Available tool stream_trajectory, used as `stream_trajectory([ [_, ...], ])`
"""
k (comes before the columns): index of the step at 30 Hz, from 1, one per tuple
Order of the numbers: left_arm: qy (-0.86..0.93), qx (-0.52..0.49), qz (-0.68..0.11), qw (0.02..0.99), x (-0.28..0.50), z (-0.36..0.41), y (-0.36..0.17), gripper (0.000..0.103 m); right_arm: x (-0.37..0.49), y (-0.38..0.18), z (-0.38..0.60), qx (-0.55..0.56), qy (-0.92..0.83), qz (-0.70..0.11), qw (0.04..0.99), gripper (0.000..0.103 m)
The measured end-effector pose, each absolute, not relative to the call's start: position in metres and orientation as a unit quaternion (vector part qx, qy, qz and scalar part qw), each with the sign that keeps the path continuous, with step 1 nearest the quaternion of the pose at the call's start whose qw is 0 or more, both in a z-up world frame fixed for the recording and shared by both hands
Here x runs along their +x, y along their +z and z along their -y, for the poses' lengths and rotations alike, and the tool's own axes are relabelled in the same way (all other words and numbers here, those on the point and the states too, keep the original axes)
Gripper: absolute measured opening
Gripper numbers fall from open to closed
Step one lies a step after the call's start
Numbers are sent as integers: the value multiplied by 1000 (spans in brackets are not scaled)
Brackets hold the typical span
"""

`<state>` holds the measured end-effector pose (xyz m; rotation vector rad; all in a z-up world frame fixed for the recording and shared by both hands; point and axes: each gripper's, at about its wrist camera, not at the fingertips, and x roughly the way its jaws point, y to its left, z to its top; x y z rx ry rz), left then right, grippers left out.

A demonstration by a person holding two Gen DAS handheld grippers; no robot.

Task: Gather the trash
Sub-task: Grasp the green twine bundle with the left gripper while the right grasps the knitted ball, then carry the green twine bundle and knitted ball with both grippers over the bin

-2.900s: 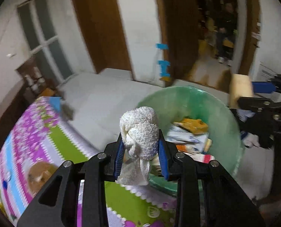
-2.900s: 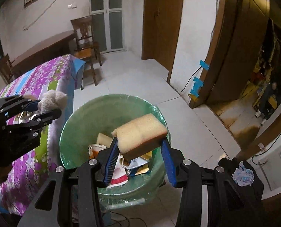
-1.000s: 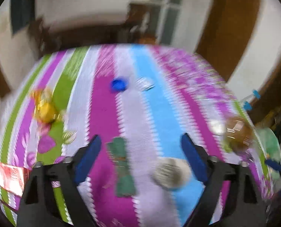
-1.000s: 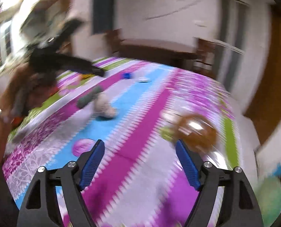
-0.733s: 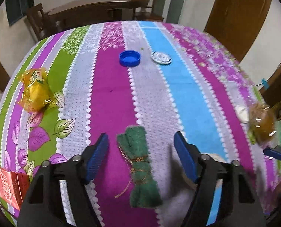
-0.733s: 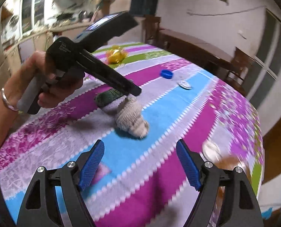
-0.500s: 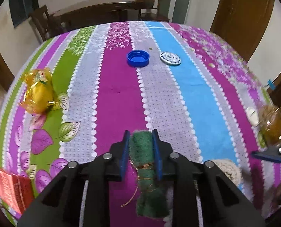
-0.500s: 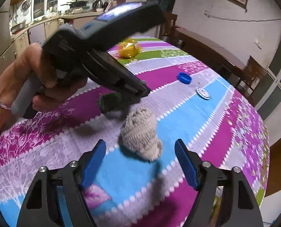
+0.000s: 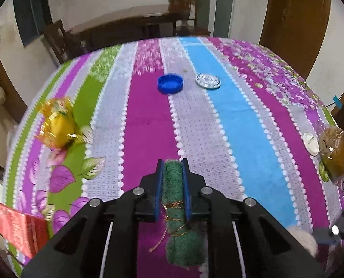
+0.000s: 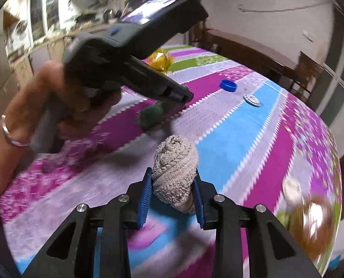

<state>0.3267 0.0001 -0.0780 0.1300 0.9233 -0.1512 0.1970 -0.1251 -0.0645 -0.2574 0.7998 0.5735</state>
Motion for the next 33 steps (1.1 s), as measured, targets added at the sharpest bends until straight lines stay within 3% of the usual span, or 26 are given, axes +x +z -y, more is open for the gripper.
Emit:
stream_trajectory([
  [12, -179, 127, -341, 914, 226, 102, -8, 13, 84, 15, 240, 19, 137, -367, 920, 34],
  [19, -283, 213, -291, 889, 164, 222, 10, 13, 26, 53, 353, 58, -4, -354, 934, 34],
  [33, -441, 294, -293, 795, 101, 409, -15, 13, -59, 22, 539, 119, -202, -424, 875, 34],
])
